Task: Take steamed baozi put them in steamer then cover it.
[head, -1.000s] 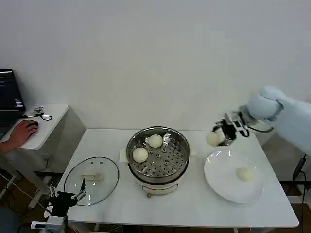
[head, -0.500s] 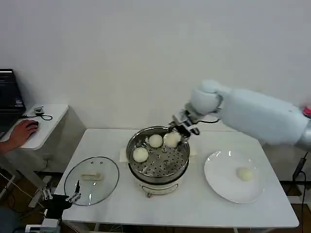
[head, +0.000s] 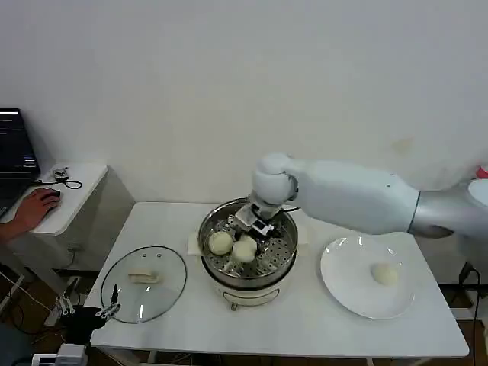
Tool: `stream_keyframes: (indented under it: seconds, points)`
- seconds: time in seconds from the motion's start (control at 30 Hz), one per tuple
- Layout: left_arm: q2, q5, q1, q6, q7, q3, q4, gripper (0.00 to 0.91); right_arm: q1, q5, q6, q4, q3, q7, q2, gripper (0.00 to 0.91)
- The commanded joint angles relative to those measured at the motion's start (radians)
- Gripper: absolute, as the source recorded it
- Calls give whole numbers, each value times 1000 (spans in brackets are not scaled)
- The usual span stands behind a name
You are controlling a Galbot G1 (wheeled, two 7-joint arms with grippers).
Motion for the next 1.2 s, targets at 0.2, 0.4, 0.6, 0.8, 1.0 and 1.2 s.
stream_keyframes:
  seconds: [0.2,0.4,0.6,0.8,1.0,1.2]
  points:
    - [1,-1,-3,0,0,-4,3,907,-30,-40,64,-8,-24,-28,51,675]
    - [0,-1,-3,-1,0,-3,4,907,-30,-45,69,3,-29,-38,36,675]
    - [-2,-1,-2,-1,-1,-3,0,907,-24,-39,83,10,-29,-38,28,907]
    - [-2,0,0,-1,0,-1,0,907,-3,-25,96,13,-24,-21,13,907]
    - [0,-1,-4,-1,0,3,2,907,51,7,76,29,-3,-8,-44,907]
    - [22,-11,-15,-4,1,4,23,907,122,110,0,17,111,49,-182,907]
